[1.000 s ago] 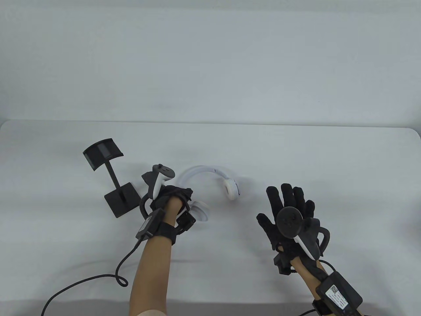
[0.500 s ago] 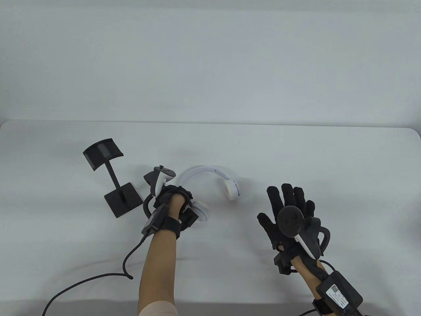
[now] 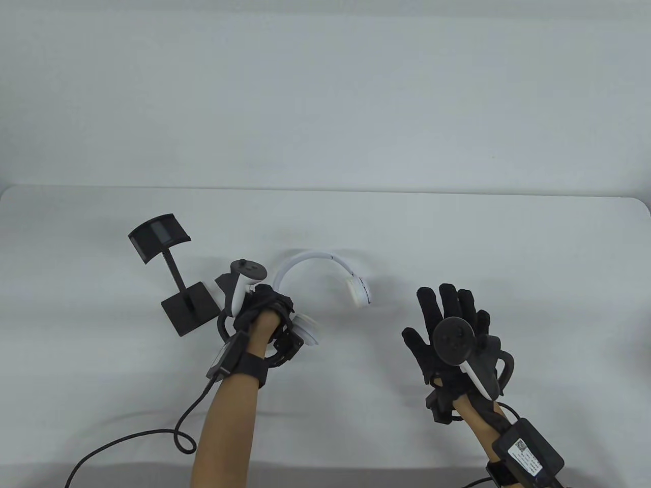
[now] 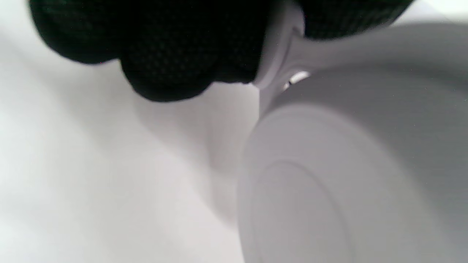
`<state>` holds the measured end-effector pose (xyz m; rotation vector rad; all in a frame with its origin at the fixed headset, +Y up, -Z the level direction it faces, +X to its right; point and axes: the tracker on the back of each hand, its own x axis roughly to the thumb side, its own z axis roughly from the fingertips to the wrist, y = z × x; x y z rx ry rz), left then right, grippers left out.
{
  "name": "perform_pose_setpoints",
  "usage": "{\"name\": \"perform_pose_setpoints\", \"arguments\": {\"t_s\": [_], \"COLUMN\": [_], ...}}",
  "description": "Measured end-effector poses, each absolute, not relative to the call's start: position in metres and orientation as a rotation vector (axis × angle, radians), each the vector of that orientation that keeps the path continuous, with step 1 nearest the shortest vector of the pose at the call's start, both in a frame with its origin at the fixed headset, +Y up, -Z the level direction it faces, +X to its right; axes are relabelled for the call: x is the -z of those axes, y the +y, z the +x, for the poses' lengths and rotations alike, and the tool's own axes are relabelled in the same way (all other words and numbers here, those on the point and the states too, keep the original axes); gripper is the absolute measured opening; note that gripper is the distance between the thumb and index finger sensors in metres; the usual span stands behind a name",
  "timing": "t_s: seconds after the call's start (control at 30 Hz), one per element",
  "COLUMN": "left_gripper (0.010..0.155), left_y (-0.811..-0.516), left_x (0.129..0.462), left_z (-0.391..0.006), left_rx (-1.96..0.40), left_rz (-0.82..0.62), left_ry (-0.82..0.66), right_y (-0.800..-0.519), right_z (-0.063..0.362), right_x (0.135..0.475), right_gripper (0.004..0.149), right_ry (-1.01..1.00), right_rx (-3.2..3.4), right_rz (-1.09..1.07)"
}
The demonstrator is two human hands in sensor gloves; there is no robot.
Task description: Hang over-ear headphones on headphone stand
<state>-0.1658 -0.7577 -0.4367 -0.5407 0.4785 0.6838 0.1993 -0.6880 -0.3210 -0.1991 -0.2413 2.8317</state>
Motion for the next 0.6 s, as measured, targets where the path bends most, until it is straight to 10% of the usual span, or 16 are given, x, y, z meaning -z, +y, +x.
{"name": "perform_pose_setpoints", "arguments": {"t_s": [0.6], "left_gripper": [0.058], "left_y": [-0.629], "left_x": [0.32], "left_z": [-0.205], "left_rx": [-0.464], "left_rz": [0.043], "left_ry": [0.273], "right_y": [-0.69], "right_z": [0.198], "right_x": [0.319], "right_gripper": [0.077], "right_ry": [-0.224], "right_rx": [-2.831], "right_rz": [-0.188]}}
